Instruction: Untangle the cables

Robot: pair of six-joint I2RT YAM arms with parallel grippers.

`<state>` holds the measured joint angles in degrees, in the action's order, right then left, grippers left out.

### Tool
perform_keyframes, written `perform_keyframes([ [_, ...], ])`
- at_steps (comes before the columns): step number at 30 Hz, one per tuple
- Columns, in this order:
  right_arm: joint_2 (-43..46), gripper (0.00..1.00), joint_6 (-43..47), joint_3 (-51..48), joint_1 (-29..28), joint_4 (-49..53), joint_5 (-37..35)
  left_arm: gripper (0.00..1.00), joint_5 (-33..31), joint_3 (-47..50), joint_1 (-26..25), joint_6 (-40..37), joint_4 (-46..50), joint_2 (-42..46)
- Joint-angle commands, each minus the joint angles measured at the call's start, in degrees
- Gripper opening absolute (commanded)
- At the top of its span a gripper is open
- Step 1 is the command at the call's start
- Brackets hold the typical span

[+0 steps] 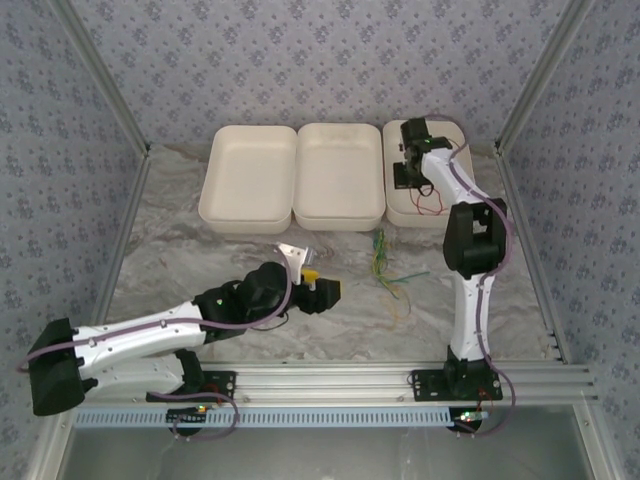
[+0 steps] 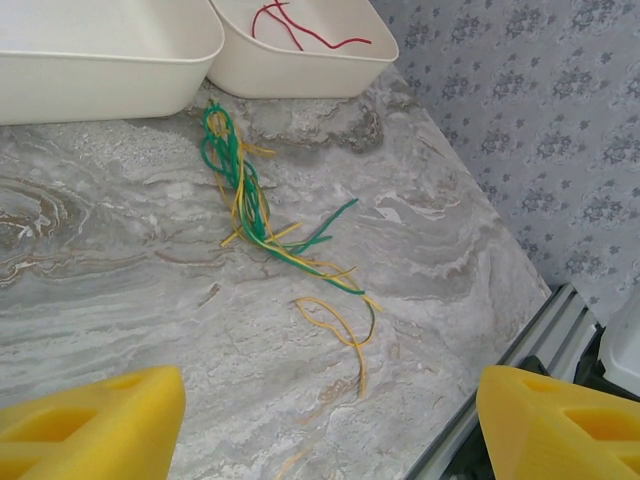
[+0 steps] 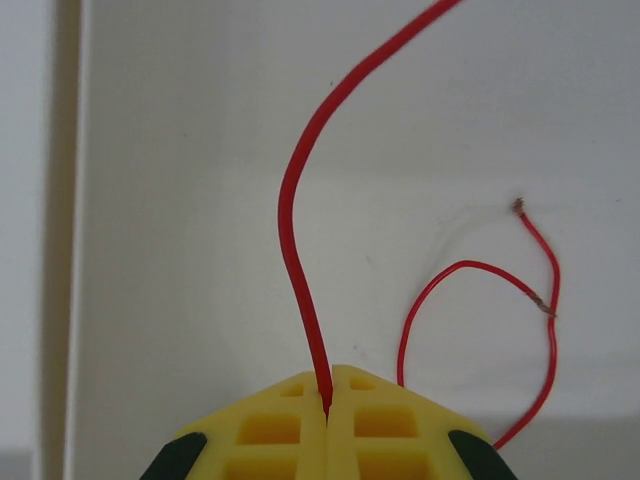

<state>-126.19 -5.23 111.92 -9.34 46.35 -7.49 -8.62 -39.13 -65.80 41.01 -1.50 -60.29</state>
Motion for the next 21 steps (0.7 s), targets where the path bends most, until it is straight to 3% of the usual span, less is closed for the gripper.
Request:
perform_keyframes([
  [1, -0.27, 0.19, -0.7, 2.07, 0.57, 1.73, 0.6, 0.76, -0.67, -0.54, -0.64, -0.78, -1.01, -0.91],
  [4, 2.92, 0.39, -1.09, -0.82, 0.1, 0.26, 0.06, 0.76, -0.57, -0.75, -0.97, -0.34, -1.31, -2.19],
  [6, 7.01, 0.44, -1.65, -3.44, -0.35, -1.05, -0.76, 0.75, -0.21, -1.05, -0.9, 0.22, -1.32, -3.49],
  [12, 24.89, 0.47, -8.55, -16.52, -0.95, -5.21, -0.08, 0.69, 0.7, -3.49, -0.92, 1.76, -2.32, -10.5],
  [16, 42.67, 0.47, -18.02, -35.65, -1.11, -12.99, 3.3, 0.67, 0.66, -8.29, -0.65, 1.72, -3.19, -19.2],
  [21, 63.06, 0.47, -30.26, -58.44, -1.66, -17.04, 5.65, 0.7, 0.49, -20.59, 1.13, -0.32, 2.63, -33.84],
])
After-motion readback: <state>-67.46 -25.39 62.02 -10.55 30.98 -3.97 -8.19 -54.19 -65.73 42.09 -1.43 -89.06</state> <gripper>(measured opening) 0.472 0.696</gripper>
